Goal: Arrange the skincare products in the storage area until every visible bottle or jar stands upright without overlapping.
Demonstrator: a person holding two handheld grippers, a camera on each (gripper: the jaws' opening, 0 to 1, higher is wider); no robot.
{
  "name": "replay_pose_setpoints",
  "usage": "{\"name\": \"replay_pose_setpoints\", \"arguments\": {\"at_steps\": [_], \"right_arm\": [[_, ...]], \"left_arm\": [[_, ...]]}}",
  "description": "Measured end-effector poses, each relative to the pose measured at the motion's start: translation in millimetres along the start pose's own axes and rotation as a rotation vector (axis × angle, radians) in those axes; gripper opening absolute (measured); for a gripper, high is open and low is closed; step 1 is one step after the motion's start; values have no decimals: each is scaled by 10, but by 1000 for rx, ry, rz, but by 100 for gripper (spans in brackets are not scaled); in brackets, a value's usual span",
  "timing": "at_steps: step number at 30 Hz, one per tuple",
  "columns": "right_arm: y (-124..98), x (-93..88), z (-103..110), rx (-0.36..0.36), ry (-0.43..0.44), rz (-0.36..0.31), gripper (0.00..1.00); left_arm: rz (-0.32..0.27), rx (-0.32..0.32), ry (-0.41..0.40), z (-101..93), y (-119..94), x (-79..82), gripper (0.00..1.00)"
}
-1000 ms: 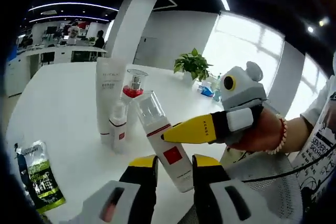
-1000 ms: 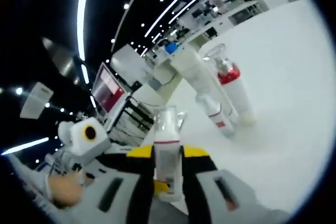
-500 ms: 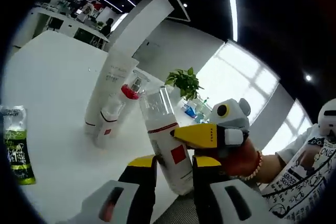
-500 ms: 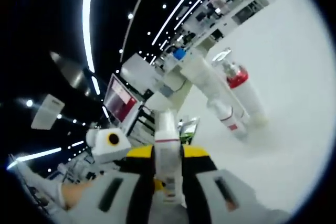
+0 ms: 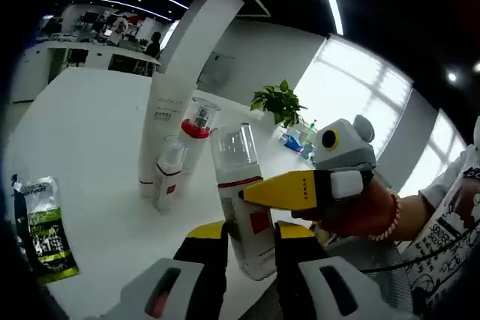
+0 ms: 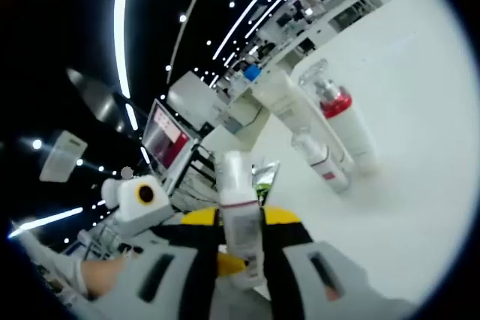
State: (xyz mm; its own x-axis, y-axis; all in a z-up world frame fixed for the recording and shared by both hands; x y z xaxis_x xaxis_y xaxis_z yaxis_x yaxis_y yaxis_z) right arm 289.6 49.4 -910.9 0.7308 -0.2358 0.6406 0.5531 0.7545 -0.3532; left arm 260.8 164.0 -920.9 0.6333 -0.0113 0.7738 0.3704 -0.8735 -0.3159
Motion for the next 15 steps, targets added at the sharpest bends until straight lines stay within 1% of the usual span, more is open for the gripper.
{"name": "replay_pose_setpoints", "arguments": {"at_steps": [1,3,5,6,7,8,9,12,15], "right_arm": [[5,-3,-5,-8,-9,2,21],[12,-14,-4,-33,-58,10,21],[10,-16,-2,-65,-93,2,21],[11,-22,-8,-79,-102,3,22],[17,-30,-11,-86,-97,6,22],[25,-43,-27,-95,-88,12,22],[32,-56,-40,-101,-73,19,22],[43,-90,-92,-121,-6,40,22],[40,-97,-122,-135,24,40,22]], "left_arm": [[2,12,19,-3,4,-3,22],[16,41,51,-12,12,-9,22],[37,95,100,6,8,-20,22],[57,127,139,20,5,-29,22],[71,145,163,22,7,-37,22],[96,175,205,23,12,-51,22],[108,187,220,22,17,-59,22],[149,229,287,21,38,-91,22],[181,281,396,17,49,-99,22]]}}
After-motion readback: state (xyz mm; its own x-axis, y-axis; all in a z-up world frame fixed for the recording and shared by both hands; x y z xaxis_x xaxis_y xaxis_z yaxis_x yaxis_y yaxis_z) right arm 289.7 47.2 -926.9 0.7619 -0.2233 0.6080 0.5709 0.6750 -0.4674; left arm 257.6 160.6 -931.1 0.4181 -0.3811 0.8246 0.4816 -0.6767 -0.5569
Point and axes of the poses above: the point that each gripper's makers call its tool centre point, and the gripper's own axes: y roughly forward along the fingers, z roughly to its left, x roughly out of its top, the point moved 8 cm from there along -y, roughly backward along the fingers, and after that the axes turned 9 degrees about -x, right-handed, at the moved point
